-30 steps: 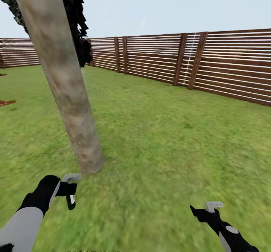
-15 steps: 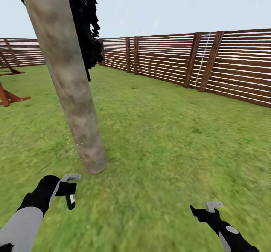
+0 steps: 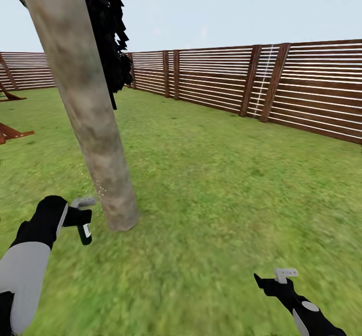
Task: In the garden, pick up the pesticide atomizer on the floor and spray pesticide onto both trees until each tree trunk is fully covered.
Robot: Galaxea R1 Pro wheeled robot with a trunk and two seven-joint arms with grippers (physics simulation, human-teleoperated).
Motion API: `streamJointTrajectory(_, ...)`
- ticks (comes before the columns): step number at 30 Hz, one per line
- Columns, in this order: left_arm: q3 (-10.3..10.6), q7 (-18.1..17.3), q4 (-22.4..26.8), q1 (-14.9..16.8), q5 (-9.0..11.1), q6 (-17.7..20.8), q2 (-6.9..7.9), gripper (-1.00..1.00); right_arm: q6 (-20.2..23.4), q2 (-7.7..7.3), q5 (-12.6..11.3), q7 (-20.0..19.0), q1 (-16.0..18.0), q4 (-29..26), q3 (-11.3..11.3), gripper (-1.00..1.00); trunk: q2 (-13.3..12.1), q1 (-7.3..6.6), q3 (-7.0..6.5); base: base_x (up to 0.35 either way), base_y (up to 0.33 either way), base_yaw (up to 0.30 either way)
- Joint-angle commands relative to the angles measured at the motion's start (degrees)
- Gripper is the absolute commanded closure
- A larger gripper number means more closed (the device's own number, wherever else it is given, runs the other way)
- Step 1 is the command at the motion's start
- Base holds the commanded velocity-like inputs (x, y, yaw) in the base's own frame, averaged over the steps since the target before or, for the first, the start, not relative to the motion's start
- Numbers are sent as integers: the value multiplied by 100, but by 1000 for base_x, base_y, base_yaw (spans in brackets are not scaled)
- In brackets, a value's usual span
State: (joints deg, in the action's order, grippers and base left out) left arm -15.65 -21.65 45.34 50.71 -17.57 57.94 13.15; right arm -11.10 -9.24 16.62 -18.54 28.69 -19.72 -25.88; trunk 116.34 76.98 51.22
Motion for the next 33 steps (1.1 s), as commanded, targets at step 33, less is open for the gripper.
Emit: streamJointTrajectory(33, 446, -860, 211, 169, -376, 37, 283, 100, -24, 1, 61, -27, 5, 262, -49, -100, 2, -3, 5, -4, 0, -38)
